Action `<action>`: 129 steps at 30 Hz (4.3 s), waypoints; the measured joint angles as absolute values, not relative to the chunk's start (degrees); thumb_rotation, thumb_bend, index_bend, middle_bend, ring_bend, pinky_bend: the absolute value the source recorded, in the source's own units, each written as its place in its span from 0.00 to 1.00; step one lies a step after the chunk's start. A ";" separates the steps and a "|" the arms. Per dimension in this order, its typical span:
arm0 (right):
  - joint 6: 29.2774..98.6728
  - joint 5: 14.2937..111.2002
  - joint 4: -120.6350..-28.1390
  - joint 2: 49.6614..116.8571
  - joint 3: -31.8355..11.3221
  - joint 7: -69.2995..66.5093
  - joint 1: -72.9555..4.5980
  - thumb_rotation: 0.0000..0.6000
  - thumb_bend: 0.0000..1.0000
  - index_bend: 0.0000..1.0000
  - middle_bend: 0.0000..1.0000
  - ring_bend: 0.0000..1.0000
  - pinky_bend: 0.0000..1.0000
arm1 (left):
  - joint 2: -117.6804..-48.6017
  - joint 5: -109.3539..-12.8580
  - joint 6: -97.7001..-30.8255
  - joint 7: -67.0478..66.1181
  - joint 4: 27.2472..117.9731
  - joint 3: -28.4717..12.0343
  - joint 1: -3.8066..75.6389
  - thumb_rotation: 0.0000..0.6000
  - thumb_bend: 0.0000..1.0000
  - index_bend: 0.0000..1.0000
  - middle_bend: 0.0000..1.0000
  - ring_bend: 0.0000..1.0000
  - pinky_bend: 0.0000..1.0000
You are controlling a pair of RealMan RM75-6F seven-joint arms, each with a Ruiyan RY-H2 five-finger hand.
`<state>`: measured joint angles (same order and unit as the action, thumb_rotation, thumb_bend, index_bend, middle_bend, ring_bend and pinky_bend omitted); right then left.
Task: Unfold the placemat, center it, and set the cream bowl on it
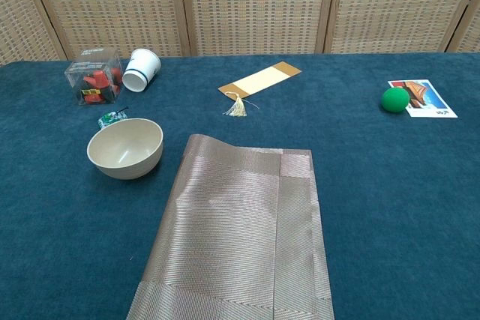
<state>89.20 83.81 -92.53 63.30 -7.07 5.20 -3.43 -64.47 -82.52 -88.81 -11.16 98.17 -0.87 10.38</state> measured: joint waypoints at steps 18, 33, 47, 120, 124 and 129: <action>86.80 82.26 -92.56 62.40 -7.20 2.88 -3.85 1.00 0.00 0.00 0.00 0.00 0.00 | -72.27 -86.72 -72.78 -18.73 94.53 -1.70 19.86 1.00 0.00 0.11 0.00 0.00 0.00; 84.59 78.78 -90.60 62.45 -7.94 1.25 -4.10 1.00 0.00 0.00 0.00 0.00 0.00 | -91.01 -79.90 -58.09 -20.28 76.51 -5.41 30.69 1.00 0.24 0.42 0.00 0.00 0.00; 83.82 78.23 -90.18 62.81 -7.95 1.40 -4.35 1.00 0.00 0.00 0.00 0.00 0.00 | -95.46 -79.85 -58.15 -17.50 68.60 -6.27 33.45 1.00 0.40 0.76 0.00 0.00 0.00; 84.50 78.15 -92.05 61.52 -7.94 0.62 -3.85 1.00 0.00 0.00 0.00 0.00 0.00 | -71.42 -99.35 -44.87 3.28 95.63 -6.98 48.31 1.00 0.34 0.35 0.00 0.00 0.00; 84.13 77.34 -91.06 61.99 -8.19 1.19 -4.02 1.00 0.00 0.00 0.00 0.00 0.00 | -74.68 -100.54 -39.96 0.09 96.77 -6.35 52.48 1.00 0.34 0.33 0.00 0.00 0.00; 84.16 76.58 -90.17 62.53 -8.59 1.83 -4.11 1.00 0.00 0.00 0.00 0.00 0.00 | -79.88 -101.38 -36.30 -1.71 96.14 -5.28 56.19 1.00 0.30 0.30 0.00 0.00 0.00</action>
<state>84.16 76.58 -90.17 62.53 -8.59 1.83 -4.11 -79.88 -101.38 -36.30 -1.71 96.14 -5.28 56.19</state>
